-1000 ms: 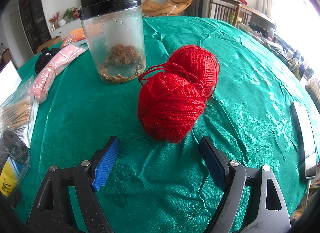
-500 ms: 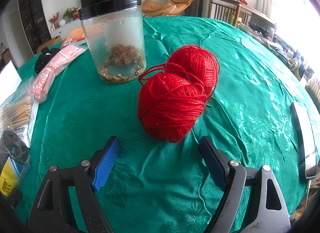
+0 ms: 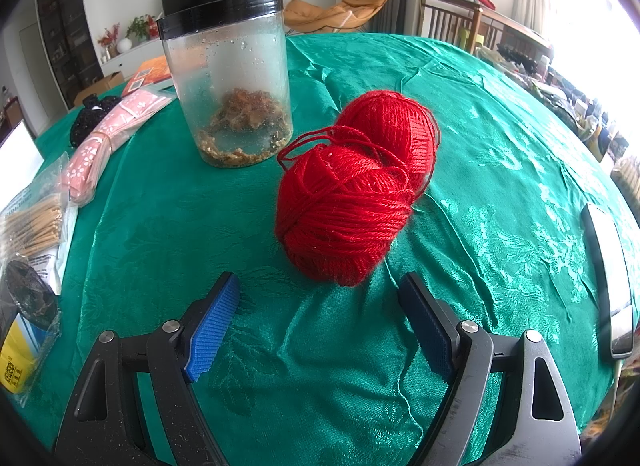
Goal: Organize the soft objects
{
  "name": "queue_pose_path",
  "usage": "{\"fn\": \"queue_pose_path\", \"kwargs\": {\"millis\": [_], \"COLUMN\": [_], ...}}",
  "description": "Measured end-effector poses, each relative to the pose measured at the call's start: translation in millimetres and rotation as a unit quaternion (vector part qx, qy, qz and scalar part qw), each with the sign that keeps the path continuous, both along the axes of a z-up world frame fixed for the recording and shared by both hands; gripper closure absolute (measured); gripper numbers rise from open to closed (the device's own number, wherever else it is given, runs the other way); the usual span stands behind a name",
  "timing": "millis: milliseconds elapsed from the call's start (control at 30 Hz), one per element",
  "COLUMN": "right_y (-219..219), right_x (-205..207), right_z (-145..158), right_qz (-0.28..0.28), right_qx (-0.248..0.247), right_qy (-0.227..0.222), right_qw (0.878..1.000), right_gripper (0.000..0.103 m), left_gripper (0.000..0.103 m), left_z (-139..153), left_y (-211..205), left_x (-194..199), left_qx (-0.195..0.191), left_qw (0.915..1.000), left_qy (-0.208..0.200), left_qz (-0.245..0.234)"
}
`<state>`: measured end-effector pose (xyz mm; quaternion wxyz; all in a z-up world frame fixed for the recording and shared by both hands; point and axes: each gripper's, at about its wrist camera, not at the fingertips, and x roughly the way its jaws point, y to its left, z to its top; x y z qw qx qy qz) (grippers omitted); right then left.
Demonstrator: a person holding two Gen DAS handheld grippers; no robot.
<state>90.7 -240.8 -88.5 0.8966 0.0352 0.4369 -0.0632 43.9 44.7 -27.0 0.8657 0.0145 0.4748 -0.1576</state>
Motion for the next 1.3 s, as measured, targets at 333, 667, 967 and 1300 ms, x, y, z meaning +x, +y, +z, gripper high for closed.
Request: {"fn": "queue_pose_path", "kwargs": {"millis": [333, 667, 967, 1300], "right_y": [0, 1, 4, 4], "right_x": [0, 0, 2, 1], "right_z": [0, 0, -2, -2], "right_qz": [0.000, 0.001, 0.008, 0.008], "right_qx": [0.000, 0.000, 0.001, 0.001], "right_qy": [0.000, 0.000, 0.002, 0.002], "right_qw": [1.000, 1.000, 1.000, 1.000], "right_gripper": [0.019, 0.018, 0.015, 0.015], "left_gripper": [0.000, 0.002, 0.007, 0.065], "left_z": [69, -23, -71, -65], "left_y": [6, 5, 19, 28], "left_x": [189, 354, 376, 358], "left_qx": [0.006, 0.053, 0.047, 0.043], "left_qw": [0.9984, 0.9881, 0.9768, 0.9832], "left_qy": [-0.038, 0.050, 0.087, 0.076], "left_qz": [0.040, 0.136, 0.190, 0.160]}}
